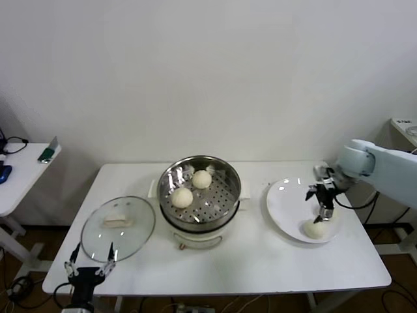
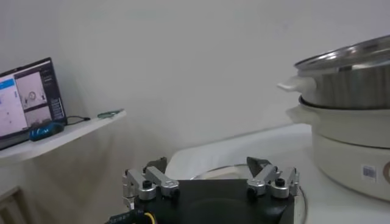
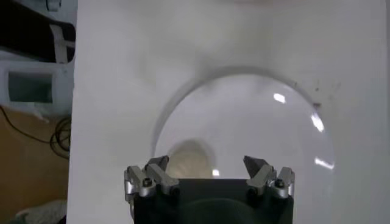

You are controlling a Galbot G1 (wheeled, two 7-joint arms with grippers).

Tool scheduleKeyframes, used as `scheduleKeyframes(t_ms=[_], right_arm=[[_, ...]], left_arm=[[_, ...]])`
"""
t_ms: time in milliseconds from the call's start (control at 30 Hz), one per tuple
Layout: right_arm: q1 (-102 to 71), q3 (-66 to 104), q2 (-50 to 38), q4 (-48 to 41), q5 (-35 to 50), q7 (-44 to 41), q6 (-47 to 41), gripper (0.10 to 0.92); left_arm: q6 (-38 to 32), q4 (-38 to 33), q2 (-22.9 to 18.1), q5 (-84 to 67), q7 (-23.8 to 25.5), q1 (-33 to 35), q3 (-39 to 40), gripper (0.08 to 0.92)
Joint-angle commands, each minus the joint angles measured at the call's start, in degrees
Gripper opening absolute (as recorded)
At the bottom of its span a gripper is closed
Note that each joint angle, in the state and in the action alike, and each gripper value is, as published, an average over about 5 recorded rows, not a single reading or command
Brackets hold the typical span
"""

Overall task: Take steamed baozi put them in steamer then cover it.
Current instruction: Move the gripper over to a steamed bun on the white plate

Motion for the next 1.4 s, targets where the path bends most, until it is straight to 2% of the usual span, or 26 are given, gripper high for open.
scheduleKeyframes(t_ms=[33, 667, 933, 1400], right_arm=[[-11.9, 9.1, 1.0, -7.8, -8.0, -1.0, 1.8, 0.823], [-13.3, 8.0, 8.8, -13.9, -8.3, -2.3, 2.1, 0.818], [-12.7, 6.7, 9.2, -14.1, -8.0, -3.1, 2.3, 0.71], [-9.4, 5.4, 8.6, -13.7, -6.8, -3.2, 4.4, 0.654]], left_arm=[[0.5, 0.2, -0.6, 0.6, 0.0, -0.1, -0.2, 0.823], [0.3, 2.7, -1.1, 1.1, -0.2, -0.8, -0.6, 0.823], [0.2, 3.0, -0.9, 0.9, -0.3, -1.0, -0.9, 0.823], [0.3, 3.0, -0.9, 1.0, -0.3, -1.2, -0.8, 0.823]])
